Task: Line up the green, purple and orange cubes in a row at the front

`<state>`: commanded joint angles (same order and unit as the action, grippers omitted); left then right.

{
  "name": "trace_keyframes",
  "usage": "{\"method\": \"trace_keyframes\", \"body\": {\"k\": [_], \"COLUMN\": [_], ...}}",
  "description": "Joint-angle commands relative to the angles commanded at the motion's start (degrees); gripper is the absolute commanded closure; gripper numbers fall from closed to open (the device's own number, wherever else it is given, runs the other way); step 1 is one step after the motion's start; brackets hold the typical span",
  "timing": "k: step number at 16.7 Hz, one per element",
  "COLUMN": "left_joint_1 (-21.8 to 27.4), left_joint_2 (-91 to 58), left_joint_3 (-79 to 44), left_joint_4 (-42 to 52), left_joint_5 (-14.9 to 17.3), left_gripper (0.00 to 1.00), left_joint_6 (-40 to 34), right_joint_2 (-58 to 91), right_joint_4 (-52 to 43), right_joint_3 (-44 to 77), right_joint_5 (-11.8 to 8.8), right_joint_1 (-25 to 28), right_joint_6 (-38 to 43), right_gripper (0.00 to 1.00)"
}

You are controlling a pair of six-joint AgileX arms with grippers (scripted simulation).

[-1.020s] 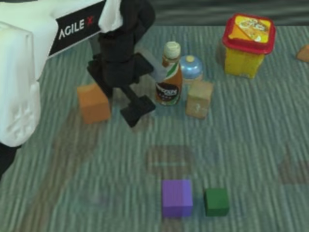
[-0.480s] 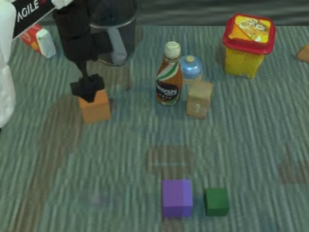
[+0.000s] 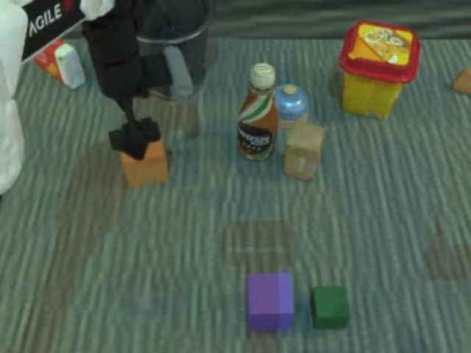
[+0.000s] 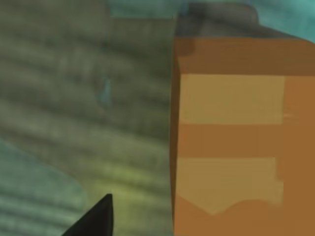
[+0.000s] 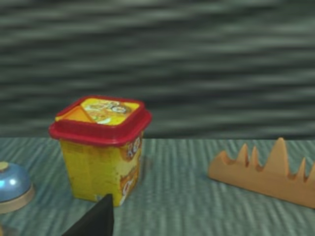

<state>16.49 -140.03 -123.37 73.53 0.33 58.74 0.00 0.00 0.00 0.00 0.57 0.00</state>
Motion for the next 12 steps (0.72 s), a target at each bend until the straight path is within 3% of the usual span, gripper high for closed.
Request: {"method": "trace_keyframes", "body": {"k": [6, 11, 12], "left_joint_1": [-0.2, -0.2, -0.2], "left_joint_2": [-3.2, -3.8, -3.8], "left_joint_3": [9.5, 10.9, 10.9], "left_joint_4": [-13.3, -14.9, -14.9], "left_joint_5": [0.0, 0.0, 0.0], "left_gripper": [0.00, 0.00, 0.08], "left_joint_6": [0.2, 0.3, 0.3], "right_joint_2": [0.0, 0.0, 0.0], "right_joint_4": [0.0, 0.0, 0.0], "right_joint_3": [0.0, 0.0, 0.0], "right_joint_5": [0.0, 0.0, 0.0], "right_joint_1": [0.0, 0.0, 0.0], "right_joint_6": [0.0, 0.0, 0.0], "right_gripper": [0.00, 0.00, 0.00]}}
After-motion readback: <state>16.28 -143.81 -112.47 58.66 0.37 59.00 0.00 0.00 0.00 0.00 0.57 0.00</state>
